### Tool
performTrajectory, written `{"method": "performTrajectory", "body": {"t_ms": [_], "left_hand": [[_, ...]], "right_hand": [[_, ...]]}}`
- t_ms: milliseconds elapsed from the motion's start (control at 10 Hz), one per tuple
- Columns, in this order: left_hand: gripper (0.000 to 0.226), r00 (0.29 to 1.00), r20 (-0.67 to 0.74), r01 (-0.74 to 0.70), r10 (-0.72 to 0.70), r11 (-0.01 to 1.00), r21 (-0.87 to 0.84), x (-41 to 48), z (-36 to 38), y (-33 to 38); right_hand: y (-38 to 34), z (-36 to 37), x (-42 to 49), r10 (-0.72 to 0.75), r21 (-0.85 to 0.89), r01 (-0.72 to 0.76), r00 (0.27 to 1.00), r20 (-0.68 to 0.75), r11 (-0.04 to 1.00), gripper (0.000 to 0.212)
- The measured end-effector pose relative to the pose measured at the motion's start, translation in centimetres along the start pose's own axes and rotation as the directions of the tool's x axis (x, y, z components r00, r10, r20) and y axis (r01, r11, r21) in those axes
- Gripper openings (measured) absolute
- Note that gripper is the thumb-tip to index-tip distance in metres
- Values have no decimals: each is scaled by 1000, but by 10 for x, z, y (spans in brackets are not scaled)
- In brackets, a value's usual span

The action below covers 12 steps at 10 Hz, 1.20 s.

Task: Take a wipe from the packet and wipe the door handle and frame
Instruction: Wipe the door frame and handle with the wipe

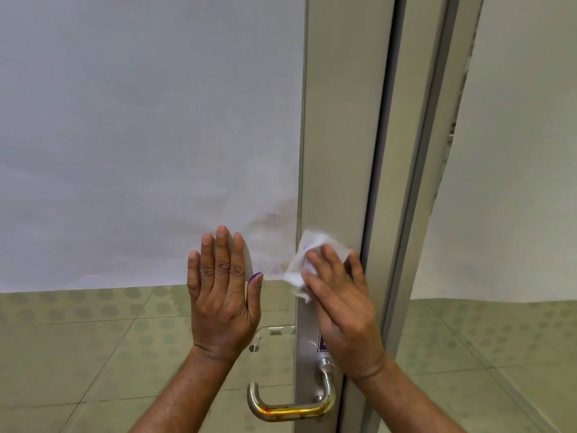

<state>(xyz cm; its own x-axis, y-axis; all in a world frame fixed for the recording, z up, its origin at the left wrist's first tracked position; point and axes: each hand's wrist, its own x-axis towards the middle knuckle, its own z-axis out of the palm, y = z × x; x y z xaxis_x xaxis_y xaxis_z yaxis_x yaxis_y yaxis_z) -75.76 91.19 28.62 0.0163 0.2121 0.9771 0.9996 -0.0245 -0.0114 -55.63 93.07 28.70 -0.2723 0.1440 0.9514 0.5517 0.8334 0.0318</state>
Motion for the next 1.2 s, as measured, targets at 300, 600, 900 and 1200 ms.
{"method": "performTrajectory", "body": {"t_ms": [300,600,900,1200], "left_hand": [[63,1000,-1,-4,4,1000,-7,0,0,0],[63,1000,-9,-6,6,1000,-8,0,0,0],[63,1000,-19,-12,12,1000,-7,1,0,0],[63,1000,-18,-8,8,1000,-4,0,2,-1]], "right_hand": [[-7,-2,-67,-71,-94,94,972,222,991,63],[-4,7,-12,7,-77,-3,999,49,997,58],[-7,-2,-78,-10,-116,55,936,353,992,98],[-5,1,-69,19,-186,40,951,309,982,79]]}}
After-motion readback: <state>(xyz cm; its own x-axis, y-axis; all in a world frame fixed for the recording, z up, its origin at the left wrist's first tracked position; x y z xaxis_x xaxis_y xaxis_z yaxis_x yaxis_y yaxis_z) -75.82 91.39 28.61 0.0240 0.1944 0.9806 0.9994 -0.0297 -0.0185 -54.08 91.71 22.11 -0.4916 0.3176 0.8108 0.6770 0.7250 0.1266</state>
